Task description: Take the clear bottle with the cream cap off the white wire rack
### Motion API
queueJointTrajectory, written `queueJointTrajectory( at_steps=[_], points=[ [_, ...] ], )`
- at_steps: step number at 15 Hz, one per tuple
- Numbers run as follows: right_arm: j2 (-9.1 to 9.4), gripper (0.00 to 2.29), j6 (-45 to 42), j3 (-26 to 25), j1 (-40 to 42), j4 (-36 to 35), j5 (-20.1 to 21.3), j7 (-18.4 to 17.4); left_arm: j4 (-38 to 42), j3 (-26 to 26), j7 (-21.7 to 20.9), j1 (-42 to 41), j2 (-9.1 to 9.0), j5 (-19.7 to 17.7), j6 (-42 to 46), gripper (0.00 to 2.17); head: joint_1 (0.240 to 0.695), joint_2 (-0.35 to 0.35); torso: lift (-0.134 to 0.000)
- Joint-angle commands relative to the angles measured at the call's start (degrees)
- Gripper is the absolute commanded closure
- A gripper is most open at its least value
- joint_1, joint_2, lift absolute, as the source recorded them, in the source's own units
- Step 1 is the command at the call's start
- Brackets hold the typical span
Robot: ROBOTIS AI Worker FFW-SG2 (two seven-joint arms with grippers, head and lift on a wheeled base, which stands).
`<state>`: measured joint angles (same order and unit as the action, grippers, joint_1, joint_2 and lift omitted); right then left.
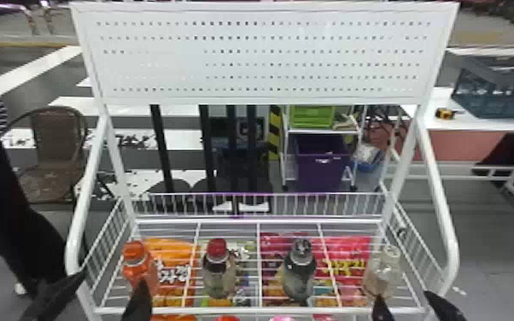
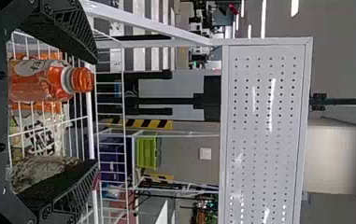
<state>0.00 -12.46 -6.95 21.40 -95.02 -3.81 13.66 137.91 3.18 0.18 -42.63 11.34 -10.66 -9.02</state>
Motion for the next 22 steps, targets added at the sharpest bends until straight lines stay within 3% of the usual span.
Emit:
queueJointTrajectory(
  at_steps=[1, 3, 12, 13, 16, 22],
  points=[
    [0.05, 0.12, 0.82, 1.15, -3.12, 2.29, 1.09, -0.39, -0.18, -0.01, 0.0, -0.17, 0.0, 0.11, -0.08, 0.13, 0.499, 0.0, 0.0],
    [0.05, 0.12, 1.17, 1.68, -5.14, 3.87, 2.23, -2.24, -0.09, -0.01, -0.09, -0.7, 0.09, 0.37, 0.09, 0.13, 0.499, 0.0, 0.0],
    [0.05, 0.15, 4.51, 1.68, -11.56, 9.32, 4.96, -3.38, -0.09, -0.01, -0.35, -1.05, 0.27, 0.37, 0.62, 0.13, 0.499, 0.0, 0.0],
    [0.05, 0.33, 5.39, 1.68, -11.91, 9.59, 4.96, -3.38, -0.09, -0.01, -0.35, -1.05, 0.35, 0.37, 0.62, 0.13, 0.499, 0.0, 0.0],
    [0.05, 1.31, 5.74, 1.77, -11.21, 8.71, 4.87, -3.38, 0.43, -0.01, -0.35, -1.05, 0.35, 0.37, 0.62, 0.13, 0.499, 0.0, 0.0],
    [0.05, 1.32, 11.89, 1.77, -4.97, -2.54, 4.6, -3.38, 0.78, -0.01, -0.18, -0.44, 0.44, 0.37, 0.27, 0.13, 0.499, 0.0, 0.0]
  ],
)
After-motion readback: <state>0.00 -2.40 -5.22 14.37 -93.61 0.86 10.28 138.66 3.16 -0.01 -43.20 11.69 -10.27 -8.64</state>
